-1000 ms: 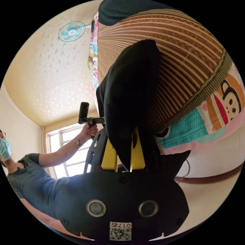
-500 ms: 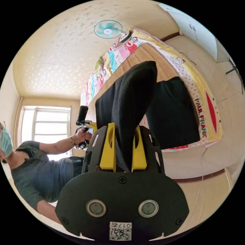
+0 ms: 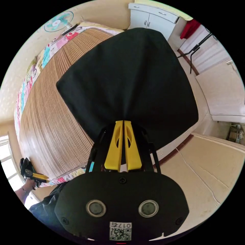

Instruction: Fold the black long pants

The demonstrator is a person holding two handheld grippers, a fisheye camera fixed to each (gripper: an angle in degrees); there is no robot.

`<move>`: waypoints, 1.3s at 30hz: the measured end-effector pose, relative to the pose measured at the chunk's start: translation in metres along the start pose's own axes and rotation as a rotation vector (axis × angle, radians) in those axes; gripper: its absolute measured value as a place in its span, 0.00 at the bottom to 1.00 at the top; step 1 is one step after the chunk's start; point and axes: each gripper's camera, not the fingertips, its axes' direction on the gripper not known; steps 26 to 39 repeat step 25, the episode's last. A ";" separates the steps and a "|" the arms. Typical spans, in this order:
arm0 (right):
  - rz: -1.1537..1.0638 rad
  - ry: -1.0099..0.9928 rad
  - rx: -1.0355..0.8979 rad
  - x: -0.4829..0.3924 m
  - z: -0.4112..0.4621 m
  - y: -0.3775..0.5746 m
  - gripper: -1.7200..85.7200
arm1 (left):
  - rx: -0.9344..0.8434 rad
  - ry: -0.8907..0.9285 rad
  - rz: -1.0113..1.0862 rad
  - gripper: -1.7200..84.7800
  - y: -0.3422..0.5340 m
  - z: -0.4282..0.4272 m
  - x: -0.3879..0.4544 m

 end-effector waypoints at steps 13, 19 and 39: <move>0.219 -0.042 -0.239 -0.064 0.102 0.053 0.02 | 0.427 0.821 -0.369 0.03 0.269 0.111 -0.108; 0.346 -0.293 -0.435 -0.124 0.198 0.126 0.02 | 0.459 0.356 -0.133 0.01 0.308 0.066 -0.074; 0.410 -0.492 -0.484 -0.133 0.252 0.122 0.02 | 0.423 -0.029 -0.209 0.01 0.375 0.078 -0.082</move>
